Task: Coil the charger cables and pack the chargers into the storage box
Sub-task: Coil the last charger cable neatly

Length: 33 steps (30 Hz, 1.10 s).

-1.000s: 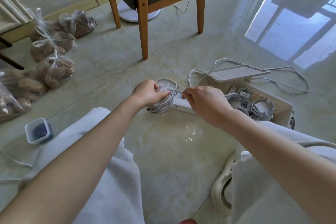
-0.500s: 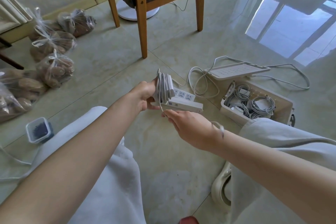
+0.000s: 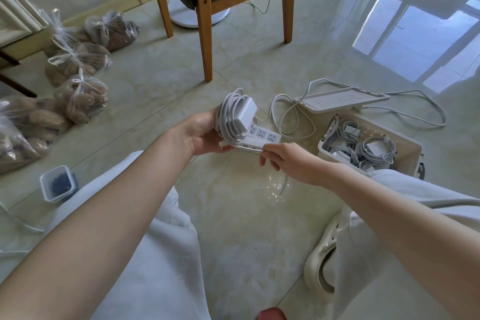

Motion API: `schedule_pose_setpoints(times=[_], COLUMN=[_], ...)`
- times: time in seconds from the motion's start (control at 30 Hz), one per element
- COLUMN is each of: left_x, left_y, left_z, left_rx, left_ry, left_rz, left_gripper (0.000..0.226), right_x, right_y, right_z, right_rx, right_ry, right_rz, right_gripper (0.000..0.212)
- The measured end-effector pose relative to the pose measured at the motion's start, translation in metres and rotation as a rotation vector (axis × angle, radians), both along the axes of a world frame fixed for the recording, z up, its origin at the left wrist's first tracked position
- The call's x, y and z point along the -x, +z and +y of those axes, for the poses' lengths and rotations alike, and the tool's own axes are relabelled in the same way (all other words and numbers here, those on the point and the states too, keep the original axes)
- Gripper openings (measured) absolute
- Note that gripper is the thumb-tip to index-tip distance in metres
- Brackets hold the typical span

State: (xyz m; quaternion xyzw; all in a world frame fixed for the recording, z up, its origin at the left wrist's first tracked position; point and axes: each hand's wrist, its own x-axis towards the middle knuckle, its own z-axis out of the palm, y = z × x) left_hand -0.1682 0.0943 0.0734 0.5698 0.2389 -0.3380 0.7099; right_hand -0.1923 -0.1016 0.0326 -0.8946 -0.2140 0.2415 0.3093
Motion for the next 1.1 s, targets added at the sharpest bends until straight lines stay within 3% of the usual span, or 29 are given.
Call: schedule_pose_setpoints(times=[0.17,0.27,0.33,0.5,0.63,0.73,0.83,0.97,1.1], left_x=[0.003,0.007,0.008,0.006,0.008,0.01,0.009,0.01,0.014], left_y=[0.003,0.003,0.0,-0.005,-0.009,-0.011,-0.007,-0.002,-0.001], left_z=[0.0,-0.004,-0.004,-0.006,-0.01,-0.011,-0.009,-0.007,-0.007], left_rx=[-0.257,-0.407,-0.499,-0.519,-0.572,-0.559,-0.496,-0.454,-0.48], left_ry=[-0.405,-0.558,-0.581,-0.448,-0.493,-0.557,-0.53,-0.507,-0.554], left_rz=[-0.207,-0.262,-0.301,-0.377,-0.372,-0.313,-0.273,-0.224,-0.166], left_gripper=[0.041,0.027,0.025,0.007,0.037,0.046,0.034,0.029,0.023], right_x=[-0.008,-0.011,-0.014,-0.018,-0.019,-0.019,-0.015,-0.005,0.003], right_y=[0.008,0.007,0.009,0.023,0.021,0.02,0.019,0.025,0.025], right_z=[-0.001,-0.001,-0.001,0.008,0.014,0.013,0.008,0.002,0.002], right_rx=[-0.019,0.01,-0.006,-0.055,-0.08,-0.08,-0.035,-0.026,0.081], right_ry=[-0.072,-0.109,-0.157,-0.269,-0.325,-0.342,-0.273,0.015,0.159], right_rz=[-0.026,-0.074,-0.069,-0.081,-0.012,0.021,-0.082,-0.276,-0.348], right_gripper=[0.032,0.044,0.047,0.044,0.027,0.029,0.033,0.053,0.038])
